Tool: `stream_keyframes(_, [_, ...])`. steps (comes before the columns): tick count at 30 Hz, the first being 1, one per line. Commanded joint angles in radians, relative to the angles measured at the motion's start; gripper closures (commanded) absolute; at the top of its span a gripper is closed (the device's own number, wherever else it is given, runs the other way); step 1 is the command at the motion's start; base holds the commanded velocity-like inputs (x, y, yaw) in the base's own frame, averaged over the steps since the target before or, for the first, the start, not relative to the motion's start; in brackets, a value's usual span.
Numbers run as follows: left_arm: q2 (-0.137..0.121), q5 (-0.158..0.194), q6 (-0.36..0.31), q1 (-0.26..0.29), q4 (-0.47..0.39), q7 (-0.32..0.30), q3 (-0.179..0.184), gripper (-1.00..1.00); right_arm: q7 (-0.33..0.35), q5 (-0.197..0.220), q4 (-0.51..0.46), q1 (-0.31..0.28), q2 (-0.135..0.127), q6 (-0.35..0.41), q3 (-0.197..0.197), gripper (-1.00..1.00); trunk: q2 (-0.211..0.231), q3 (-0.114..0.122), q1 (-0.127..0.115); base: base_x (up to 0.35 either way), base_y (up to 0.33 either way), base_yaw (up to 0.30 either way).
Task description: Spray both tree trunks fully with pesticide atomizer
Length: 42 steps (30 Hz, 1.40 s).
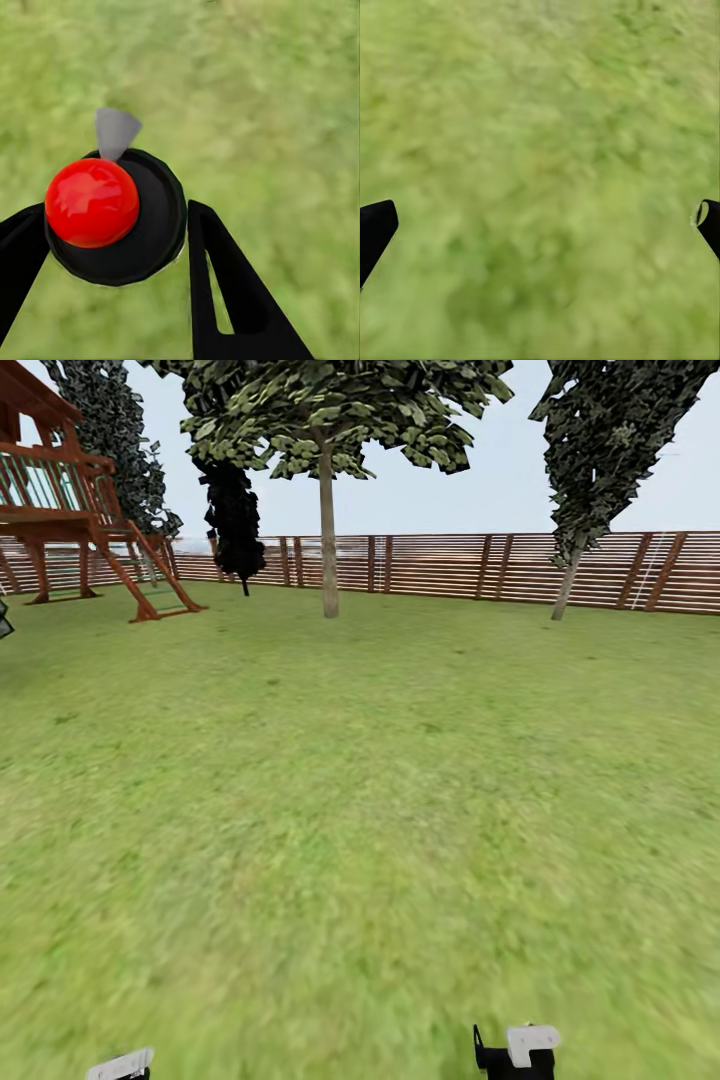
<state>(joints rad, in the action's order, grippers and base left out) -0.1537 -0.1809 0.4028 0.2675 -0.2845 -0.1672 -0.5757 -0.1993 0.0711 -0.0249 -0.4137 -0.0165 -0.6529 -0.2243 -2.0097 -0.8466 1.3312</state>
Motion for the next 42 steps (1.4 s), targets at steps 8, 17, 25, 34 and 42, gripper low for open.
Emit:
stream_keyframes(8, [0.000,-0.009,0.004,0.001,0.001,-0.005,-0.009,1.00,-0.003,0.008,0.000,0.000,0.001,-0.002,-0.009,-1.00,0.000,-0.001,0.000,0.338,0.000,0.000])
stream_keyframes(17, [-0.001,-0.009,0.004,0.001,0.000,-0.005,-0.009,1.00,-0.003,0.007,0.000,0.000,0.000,-0.002,-0.009,-1.00,0.000,-0.001,0.000,0.338,0.000,0.000])
stream_keyframes(25, [-0.001,-0.009,0.004,0.001,0.000,-0.005,-0.009,1.00,-0.003,0.007,0.000,0.000,0.001,-0.002,-0.009,-1.00,0.000,-0.001,0.000,0.338,0.000,0.000])
stream_keyframes(34, [-0.001,-0.009,0.005,0.001,0.000,-0.005,-0.009,1.00,-0.003,0.007,0.000,0.000,0.000,-0.002,-0.009,-1.00,0.000,-0.001,0.000,0.338,0.000,0.000])
stream_keyframes(42, [-0.001,-0.009,0.005,0.001,0.000,-0.005,-0.009,1.00,-0.003,0.007,0.000,0.000,0.001,-0.002,-0.009,-1.00,0.000,-0.001,0.000,0.338,0.000,0.000])
